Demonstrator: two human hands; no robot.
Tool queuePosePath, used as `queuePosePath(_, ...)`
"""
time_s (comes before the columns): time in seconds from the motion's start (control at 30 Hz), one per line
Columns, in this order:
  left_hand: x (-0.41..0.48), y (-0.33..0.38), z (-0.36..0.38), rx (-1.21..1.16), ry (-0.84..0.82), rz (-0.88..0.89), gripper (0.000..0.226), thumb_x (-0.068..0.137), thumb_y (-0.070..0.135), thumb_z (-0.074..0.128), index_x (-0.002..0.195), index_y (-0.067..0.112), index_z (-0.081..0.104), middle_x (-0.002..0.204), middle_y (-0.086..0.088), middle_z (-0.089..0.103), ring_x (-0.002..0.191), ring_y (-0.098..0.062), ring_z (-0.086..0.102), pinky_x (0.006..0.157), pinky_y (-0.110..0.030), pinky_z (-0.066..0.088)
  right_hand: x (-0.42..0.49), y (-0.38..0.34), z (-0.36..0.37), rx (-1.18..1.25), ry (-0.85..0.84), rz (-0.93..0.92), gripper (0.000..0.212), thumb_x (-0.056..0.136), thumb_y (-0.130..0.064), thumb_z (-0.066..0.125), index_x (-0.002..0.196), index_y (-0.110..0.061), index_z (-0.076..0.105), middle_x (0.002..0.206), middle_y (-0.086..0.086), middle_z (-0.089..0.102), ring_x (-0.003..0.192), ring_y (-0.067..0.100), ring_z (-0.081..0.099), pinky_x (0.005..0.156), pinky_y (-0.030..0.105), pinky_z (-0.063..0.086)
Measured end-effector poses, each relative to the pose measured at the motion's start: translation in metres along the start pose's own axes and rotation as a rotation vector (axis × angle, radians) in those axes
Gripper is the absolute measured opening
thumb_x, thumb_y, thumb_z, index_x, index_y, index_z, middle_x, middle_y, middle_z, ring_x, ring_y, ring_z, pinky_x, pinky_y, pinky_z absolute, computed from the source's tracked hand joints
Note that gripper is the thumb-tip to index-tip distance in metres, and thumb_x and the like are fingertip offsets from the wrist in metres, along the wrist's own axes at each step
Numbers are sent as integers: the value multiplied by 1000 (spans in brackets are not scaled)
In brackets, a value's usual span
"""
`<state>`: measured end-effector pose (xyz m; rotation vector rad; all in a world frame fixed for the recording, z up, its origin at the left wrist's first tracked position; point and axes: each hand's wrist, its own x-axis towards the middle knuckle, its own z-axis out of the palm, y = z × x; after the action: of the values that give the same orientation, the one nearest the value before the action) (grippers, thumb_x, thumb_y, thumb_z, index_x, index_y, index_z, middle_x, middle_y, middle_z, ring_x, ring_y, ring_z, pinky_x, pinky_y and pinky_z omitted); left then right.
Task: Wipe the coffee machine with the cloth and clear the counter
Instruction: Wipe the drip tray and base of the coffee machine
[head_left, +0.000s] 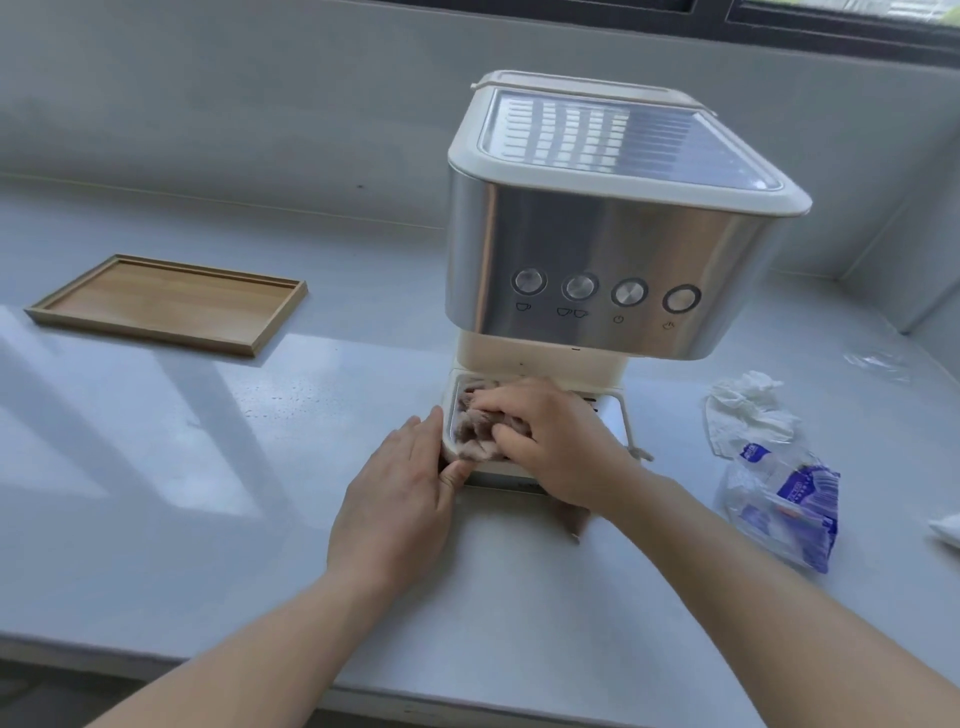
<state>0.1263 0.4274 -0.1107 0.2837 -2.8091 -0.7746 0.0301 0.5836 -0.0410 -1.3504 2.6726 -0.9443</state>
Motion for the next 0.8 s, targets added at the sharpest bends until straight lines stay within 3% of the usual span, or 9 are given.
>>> queuePosePath(0.07, 0, 1, -1, -2, 6, -3, 69, 94, 63, 21, 152, 26, 25, 152, 8, 41, 145, -12, 28, 115, -35, 33, -10, 5, -8, -6, 16, 67, 16, 81, -6, 54, 77, -19, 62, 74, -17, 59, 84, -4, 54, 73, 18, 39)
queuePosePath(0.17, 0, 1, 0, 22, 0, 8, 64, 97, 59, 25, 152, 26, 25, 153, 8, 40, 146, -12, 27, 116, -34, 31, 1, -2, 0, -36, 59, 90, 20, 82, -8, 54, 76, -26, 62, 70, -16, 56, 81, 13, 55, 76, 35, 46)
queuePosePath(0.27, 0, 4, -3, 8, 7, 9, 48, 97, 53, 29, 137, 29, 39, 137, 9, 53, 137, -16, 40, 106, -35, 40, 17, -22, 17, -100, 31, 112, 10, 84, -10, 51, 76, -16, 54, 71, -7, 51, 83, 25, 52, 80, 44, 46)
queuePosePath(0.3, 0, 4, -3, 8, 9, 6, 46, 96, 53, 29, 132, 28, 41, 133, 8, 54, 135, -18, 42, 104, -36, 41, 15, -22, 16, -78, 15, 96, 10, 84, -9, 51, 77, -14, 55, 72, -6, 52, 83, 25, 52, 80, 44, 46)
queuePosePath(0.37, 0, 2, -2, 17, 1, 2, 55, 97, 55, 27, 143, 26, 35, 145, 8, 48, 142, -15, 34, 111, -35, 37, -1, -12, 4, -12, -10, 56, 16, 82, -5, 53, 76, -18, 59, 72, -6, 56, 81, 19, 54, 79, 40, 46)
queuePosePath(0.43, 0, 1, -1, 29, -1, 4, 68, 95, 62, 20, 151, 25, 26, 154, 9, 40, 147, -11, 26, 116, -34, 32, -20, 3, -9, -42, 16, 109, 19, 84, -3, 53, 82, -18, 65, 82, -8, 66, 90, 16, 56, 86, 34, 44)
queuePosePath(0.53, 0, 2, -2, 29, 1, 1, 69, 94, 61, 18, 152, 25, 24, 155, 9, 39, 147, -11, 25, 116, -35, 31, -27, 13, -9, -120, 146, 246, 15, 88, -8, 51, 84, -17, 63, 90, -13, 69, 100, 19, 52, 91, 37, 45)
queuePosePath(0.67, -2, 4, -3, 19, 9, 2, 74, 90, 64, 14, 152, 27, 23, 154, 11, 39, 147, -10, 26, 116, -33, 31, -11, 3, 8, -166, 350, 289, 17, 87, -8, 54, 80, -20, 65, 76, -19, 63, 96, 20, 48, 83, 35, 46)
queuePosePath(0.8, -1, 2, -1, 19, 28, 12, 74, 88, 66, 12, 152, 29, 24, 153, 12, 40, 145, -10, 28, 113, -33, 34, 2, 10, 10, -258, 264, 181, 18, 90, -14, 57, 94, -22, 72, 92, -17, 72, 100, 17, 46, 78, 25, 36)
